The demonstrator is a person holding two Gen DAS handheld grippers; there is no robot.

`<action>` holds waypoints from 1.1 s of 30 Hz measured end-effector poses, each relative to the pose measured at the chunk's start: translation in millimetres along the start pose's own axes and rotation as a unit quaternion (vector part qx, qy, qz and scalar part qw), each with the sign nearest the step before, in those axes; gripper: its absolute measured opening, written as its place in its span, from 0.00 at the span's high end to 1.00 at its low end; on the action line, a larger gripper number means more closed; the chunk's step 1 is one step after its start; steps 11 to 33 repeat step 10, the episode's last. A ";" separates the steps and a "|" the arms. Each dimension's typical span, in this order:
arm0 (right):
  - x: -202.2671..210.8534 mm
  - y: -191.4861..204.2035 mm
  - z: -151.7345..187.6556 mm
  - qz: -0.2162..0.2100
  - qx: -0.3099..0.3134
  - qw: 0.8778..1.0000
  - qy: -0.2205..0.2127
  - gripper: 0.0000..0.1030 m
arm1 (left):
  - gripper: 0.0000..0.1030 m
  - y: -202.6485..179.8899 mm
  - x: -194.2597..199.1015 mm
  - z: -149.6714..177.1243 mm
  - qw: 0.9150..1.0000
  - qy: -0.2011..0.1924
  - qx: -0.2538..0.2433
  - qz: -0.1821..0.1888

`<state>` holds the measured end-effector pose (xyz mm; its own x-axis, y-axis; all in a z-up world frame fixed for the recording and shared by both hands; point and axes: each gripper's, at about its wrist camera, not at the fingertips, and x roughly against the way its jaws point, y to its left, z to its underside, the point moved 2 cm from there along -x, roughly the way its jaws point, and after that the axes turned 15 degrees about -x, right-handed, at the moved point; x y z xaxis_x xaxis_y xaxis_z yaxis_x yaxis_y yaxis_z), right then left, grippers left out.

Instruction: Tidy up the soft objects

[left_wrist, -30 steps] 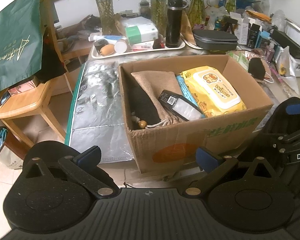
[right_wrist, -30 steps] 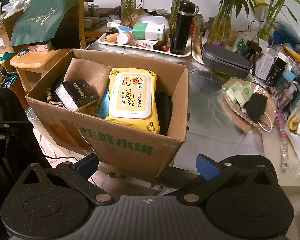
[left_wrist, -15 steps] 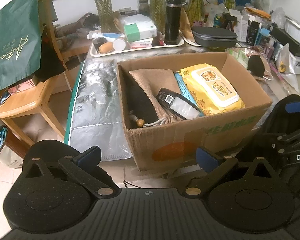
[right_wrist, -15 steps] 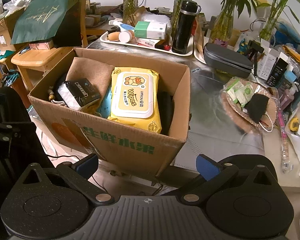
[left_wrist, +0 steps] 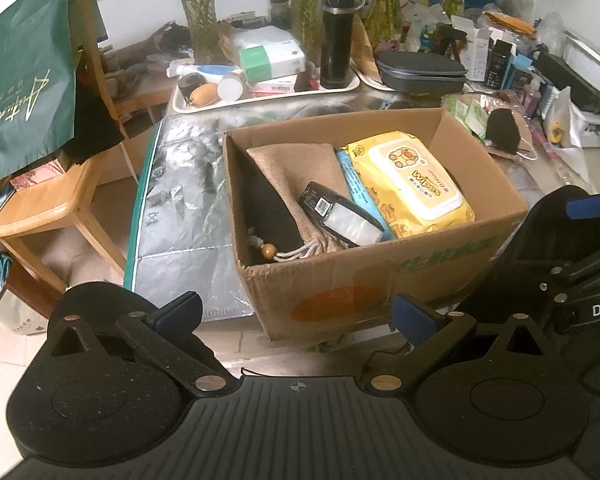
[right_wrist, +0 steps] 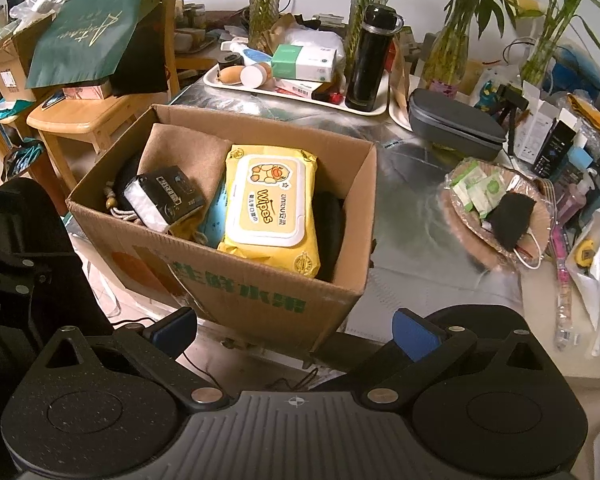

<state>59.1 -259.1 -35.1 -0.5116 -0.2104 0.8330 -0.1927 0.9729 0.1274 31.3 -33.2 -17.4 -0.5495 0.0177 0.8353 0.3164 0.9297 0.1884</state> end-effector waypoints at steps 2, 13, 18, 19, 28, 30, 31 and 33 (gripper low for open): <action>0.1 -0.3 -0.5 -0.001 0.000 1.000 0.001 0.00 | 0.00 1.4 -0.3 0.0 1.000 0.002 0.003 0.002; -3.7 -2.0 -4.3 -0.009 0.000 1.000 0.010 0.00 | 0.00 4.3 -1.7 -1.4 1.000 -0.002 0.008 0.013; -3.7 -2.0 -4.3 -0.009 0.000 1.000 0.010 0.00 | 0.00 4.3 -1.7 -1.4 1.000 -0.002 0.008 0.013; -3.7 -2.0 -4.3 -0.009 0.000 1.000 0.010 0.00 | 0.00 4.3 -1.7 -1.4 1.000 -0.002 0.008 0.013; -3.7 -2.0 -4.3 -0.009 0.000 1.000 0.010 0.00 | 0.00 4.3 -1.7 -1.4 1.000 -0.002 0.008 0.013; -3.7 -2.0 -4.3 -0.009 0.000 1.000 0.010 0.00 | 0.00 4.3 -1.7 -1.4 1.000 -0.002 0.008 0.013; -3.7 -2.0 -4.3 -0.009 0.000 1.000 0.010 0.00 | 0.00 4.3 -1.7 -1.4 1.000 -0.002 0.008 0.013; -3.7 -2.0 -4.3 -0.009 0.000 1.000 0.010 0.00 | 0.00 4.3 -1.7 -1.4 1.000 -0.002 0.008 0.013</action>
